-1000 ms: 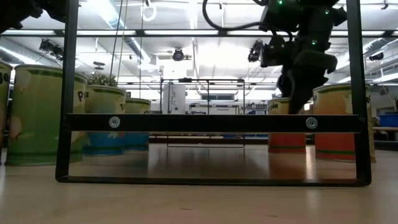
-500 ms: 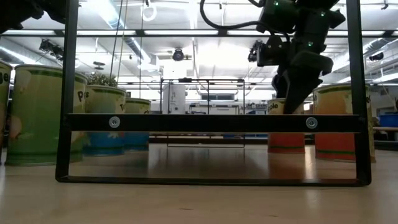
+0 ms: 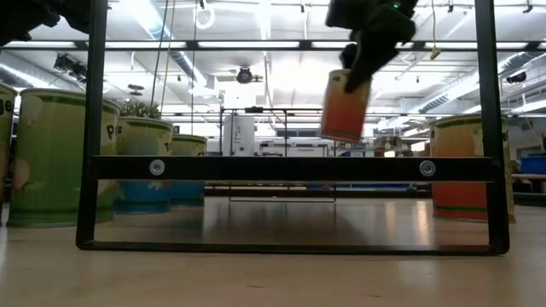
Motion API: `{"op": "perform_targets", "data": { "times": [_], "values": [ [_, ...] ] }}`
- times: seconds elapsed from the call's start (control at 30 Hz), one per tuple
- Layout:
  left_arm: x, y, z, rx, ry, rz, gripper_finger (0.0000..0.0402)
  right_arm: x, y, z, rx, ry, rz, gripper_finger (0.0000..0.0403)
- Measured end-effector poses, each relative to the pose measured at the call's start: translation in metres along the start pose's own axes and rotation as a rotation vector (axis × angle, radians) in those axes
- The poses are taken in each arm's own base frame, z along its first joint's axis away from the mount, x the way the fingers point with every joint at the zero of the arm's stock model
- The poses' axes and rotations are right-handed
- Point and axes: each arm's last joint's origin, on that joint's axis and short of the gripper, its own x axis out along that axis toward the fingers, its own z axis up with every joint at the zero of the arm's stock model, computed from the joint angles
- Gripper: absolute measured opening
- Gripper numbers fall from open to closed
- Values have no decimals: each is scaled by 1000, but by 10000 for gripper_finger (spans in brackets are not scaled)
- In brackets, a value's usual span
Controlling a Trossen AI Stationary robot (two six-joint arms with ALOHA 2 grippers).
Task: Pick and place cans onto a shelf
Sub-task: Put the top canned pineapple on the shelf
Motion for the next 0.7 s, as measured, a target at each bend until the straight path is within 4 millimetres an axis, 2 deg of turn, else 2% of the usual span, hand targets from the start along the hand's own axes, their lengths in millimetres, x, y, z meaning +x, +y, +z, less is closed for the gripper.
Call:
{"op": "perform_targets", "data": {
  "times": [0.13, 0.37, 0.53, 0.7],
  "values": [
    [0, 0, 0, 2, 0, 0, 357, 15, -7, 13, -11, -7, 26, 326],
    [0, 0, 0, -10, 2, -1, 357, 49, -25, 43, -50, 94, 24, 327],
    [0, 0, 0, -24, 3, -2, 357, 68, -35, 44, -21, 176, 95, 337],
    [0, 0, 0, -21, 5, -2, 357, 75, -41, 39, -7, 209, 120, 356]
  ]
}}
